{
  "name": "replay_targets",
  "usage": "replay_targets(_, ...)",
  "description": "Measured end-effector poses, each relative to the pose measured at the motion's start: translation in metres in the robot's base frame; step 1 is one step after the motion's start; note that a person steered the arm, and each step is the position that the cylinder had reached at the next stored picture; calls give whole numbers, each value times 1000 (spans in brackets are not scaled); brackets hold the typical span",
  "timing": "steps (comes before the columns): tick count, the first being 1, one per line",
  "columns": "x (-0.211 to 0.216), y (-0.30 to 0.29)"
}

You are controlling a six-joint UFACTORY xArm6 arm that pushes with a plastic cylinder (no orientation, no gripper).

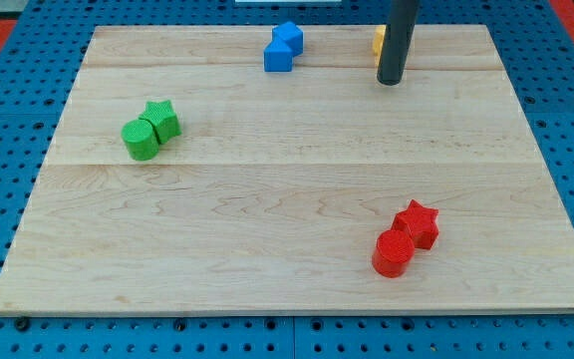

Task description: Separate the yellow heart and yellow hexagon

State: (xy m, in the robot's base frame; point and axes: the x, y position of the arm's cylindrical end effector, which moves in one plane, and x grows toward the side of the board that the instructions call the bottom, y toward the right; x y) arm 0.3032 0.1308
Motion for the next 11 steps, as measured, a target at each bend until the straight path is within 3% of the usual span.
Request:
replay_targets(4,4,18)
replay_targets(5,-51,82)
replay_targets(6,-91,55)
replay_targets(7,-87,18)
replay_targets(8,-87,39)
replay_targets(9,-47,19)
replay_targets(10,-35,23)
replay_targets(11,-22,69)
